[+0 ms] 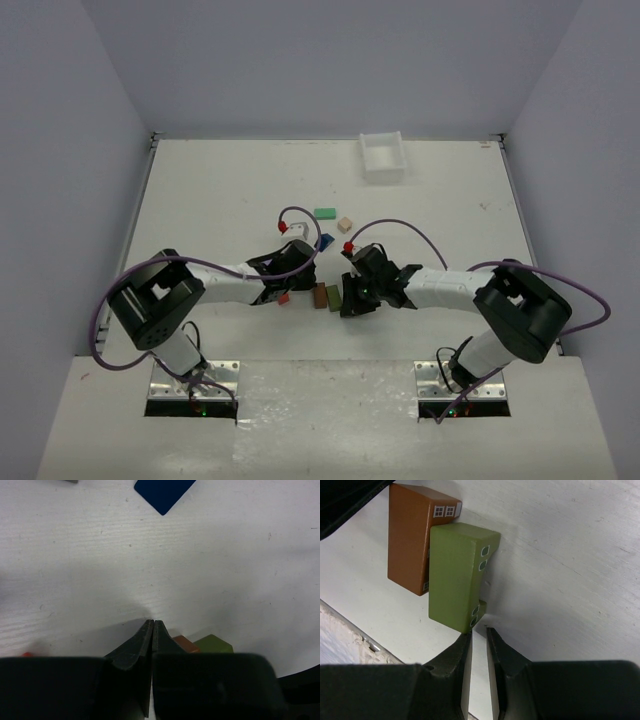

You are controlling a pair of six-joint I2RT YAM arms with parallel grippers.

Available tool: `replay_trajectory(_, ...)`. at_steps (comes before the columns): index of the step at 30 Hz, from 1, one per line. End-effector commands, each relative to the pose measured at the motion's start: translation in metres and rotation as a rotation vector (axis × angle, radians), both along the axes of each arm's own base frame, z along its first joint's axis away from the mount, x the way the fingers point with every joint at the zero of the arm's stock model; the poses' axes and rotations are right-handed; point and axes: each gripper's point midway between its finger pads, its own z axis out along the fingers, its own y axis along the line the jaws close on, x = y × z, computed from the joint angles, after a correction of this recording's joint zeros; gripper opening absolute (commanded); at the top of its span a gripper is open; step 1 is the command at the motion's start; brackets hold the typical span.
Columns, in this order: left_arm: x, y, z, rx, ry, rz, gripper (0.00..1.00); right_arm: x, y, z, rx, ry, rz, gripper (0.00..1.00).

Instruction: Build the wood block tower

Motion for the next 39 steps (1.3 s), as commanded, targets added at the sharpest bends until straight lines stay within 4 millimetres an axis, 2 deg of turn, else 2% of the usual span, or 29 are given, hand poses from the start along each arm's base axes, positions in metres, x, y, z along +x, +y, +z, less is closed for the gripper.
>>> replay_trajectory(1,0.011,-0.018,0.015,-0.057,-0.04,-0.014,0.0,0.007,0.008,0.004,0.014,-0.031,0.017,0.2)
replay_trajectory(22,0.012,-0.02,0.015,-0.063,-0.037,-0.014,0.0,0.005,0.016,0.006,0.058,-0.044,0.025,0.2)
replay_trajectory(33,0.017,-0.022,0.019,-0.058,-0.048,-0.007,0.0,0.006,0.01,0.009,0.043,-0.062,0.002,0.23)
replay_trajectory(39,0.028,-0.019,0.03,-0.041,-0.077,0.032,0.0,0.008,0.006,0.016,0.035,-0.083,-0.014,0.24)
